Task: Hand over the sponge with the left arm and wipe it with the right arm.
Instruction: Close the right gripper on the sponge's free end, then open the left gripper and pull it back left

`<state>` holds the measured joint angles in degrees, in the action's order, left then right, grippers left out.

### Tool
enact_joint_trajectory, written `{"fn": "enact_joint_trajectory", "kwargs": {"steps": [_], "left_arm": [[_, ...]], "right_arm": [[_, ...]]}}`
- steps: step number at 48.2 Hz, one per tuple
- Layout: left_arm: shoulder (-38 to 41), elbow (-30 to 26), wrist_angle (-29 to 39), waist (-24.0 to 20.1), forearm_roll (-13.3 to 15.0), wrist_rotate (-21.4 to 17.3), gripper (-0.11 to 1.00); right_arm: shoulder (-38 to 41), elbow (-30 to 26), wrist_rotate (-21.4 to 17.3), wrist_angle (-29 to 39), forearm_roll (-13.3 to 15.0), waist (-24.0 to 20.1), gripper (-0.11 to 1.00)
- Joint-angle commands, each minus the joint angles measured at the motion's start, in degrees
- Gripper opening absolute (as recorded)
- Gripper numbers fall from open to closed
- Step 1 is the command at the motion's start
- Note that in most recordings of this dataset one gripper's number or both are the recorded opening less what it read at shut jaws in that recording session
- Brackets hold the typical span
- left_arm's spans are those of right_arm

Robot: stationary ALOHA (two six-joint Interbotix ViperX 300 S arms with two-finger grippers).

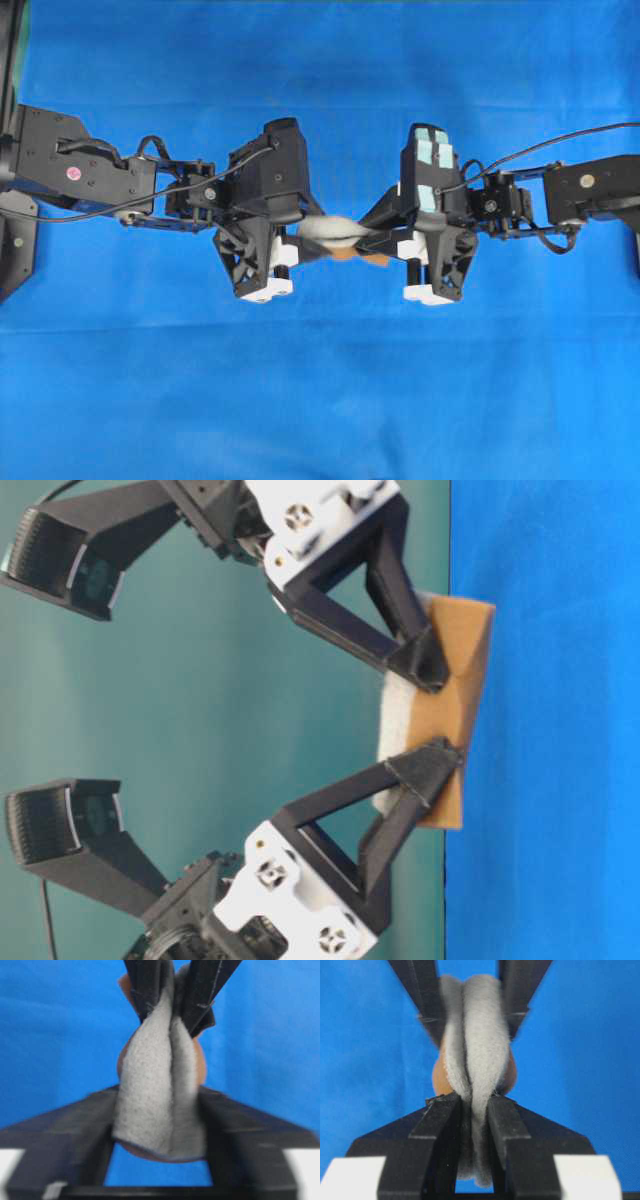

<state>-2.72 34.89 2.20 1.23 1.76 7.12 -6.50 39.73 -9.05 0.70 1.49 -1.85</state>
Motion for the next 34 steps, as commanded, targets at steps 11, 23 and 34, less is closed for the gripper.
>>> {"fn": "enact_joint_trajectory", "kwargs": {"steps": [11,23,34], "left_arm": [[-6.86,3.78,-5.36,0.88,-0.09,-2.81,0.78],[-14.77,12.48,-12.3,2.02,-0.09,-4.31,0.77],[-20.57,18.19,-16.17,2.02,-0.09,-4.31,0.77]], "right_arm": [[-4.66,1.32,-0.09,0.97,0.18,-0.35,0.21],[-6.68,3.6,-0.09,0.88,0.18,-0.35,0.21],[-6.86,3.87,-0.09,0.79,0.18,-0.35,0.21]]}}
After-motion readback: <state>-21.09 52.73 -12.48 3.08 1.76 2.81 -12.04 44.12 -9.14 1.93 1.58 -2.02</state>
